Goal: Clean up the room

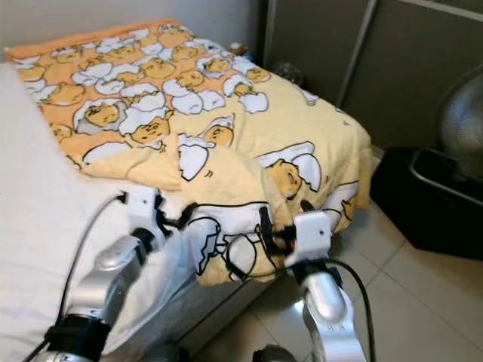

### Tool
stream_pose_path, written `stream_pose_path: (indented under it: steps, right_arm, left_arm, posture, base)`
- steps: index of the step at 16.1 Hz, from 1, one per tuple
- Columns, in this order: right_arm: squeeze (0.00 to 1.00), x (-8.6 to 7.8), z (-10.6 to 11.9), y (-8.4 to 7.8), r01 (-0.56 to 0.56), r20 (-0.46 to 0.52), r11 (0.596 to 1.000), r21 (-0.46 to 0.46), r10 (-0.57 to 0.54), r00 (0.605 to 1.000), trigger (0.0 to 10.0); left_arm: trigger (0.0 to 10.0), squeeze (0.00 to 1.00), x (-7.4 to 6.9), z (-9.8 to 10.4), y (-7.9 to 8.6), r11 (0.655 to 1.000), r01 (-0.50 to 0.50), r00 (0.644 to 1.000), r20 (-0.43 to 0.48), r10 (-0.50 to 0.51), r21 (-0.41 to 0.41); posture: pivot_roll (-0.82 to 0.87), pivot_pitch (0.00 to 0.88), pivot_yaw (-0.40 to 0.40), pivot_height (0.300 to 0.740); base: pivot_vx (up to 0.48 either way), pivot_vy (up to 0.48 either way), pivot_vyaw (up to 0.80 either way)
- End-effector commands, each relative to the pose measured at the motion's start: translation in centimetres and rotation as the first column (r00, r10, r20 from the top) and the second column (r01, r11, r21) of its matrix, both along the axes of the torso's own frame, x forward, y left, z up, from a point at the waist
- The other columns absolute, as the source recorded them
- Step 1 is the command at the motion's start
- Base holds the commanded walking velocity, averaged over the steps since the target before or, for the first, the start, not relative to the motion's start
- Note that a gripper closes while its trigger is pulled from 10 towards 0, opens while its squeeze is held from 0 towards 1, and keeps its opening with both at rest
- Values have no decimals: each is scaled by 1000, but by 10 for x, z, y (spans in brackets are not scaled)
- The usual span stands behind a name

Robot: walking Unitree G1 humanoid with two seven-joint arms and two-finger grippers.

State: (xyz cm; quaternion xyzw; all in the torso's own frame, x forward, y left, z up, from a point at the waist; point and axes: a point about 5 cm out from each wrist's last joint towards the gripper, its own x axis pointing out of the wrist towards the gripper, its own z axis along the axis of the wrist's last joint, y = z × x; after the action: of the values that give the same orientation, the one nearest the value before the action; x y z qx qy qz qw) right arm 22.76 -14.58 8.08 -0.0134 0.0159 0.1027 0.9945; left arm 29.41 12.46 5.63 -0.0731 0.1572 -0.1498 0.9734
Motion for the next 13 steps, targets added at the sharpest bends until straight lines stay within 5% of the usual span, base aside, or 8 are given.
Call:
stream_pose_path:
  steps: [1,3,6,8,13]
  right_arm:
    - [0,-15,1,-2,-65,-27,998,-14,64,998,10000]
    - [0,-46,-15,-10,-160,-152,986,-44,152,977,10000]
    - [0,-61,-29,-13,-193,-220,979,-59,176,959,10000]
    - [0,-83,-57,-4,-297,-350,955,-17,273,896,10000]
    - [0,-93,-60,8,-333,-383,942,37,321,866,10000]
  left_arm:
    - [10000,0,4,3,-2,999,-3,1000,-23,2,-43]
    - [10000,0,0,-3,-5,999,-11,998,-61,8,-42]
    - [10000,0,-1,-16,1,999,-44,994,-98,43,-7]
    - [10000,0,3,-23,6,999,-45,991,-125,47,22]
    - [10000,0,-10,-20,37,988,-121,982,-132,133,93]
  posture:
    - [-203,28,35,698]
    - [-223,95,30,698]
    - [-227,121,28,698]
    - [-210,186,39,698]
    - [-170,202,42,698]
  base:
    - [0,0,0]
    - [0,0,0]
    - [0,0,0]
    - [0,0,0]
    - [0,0,0]
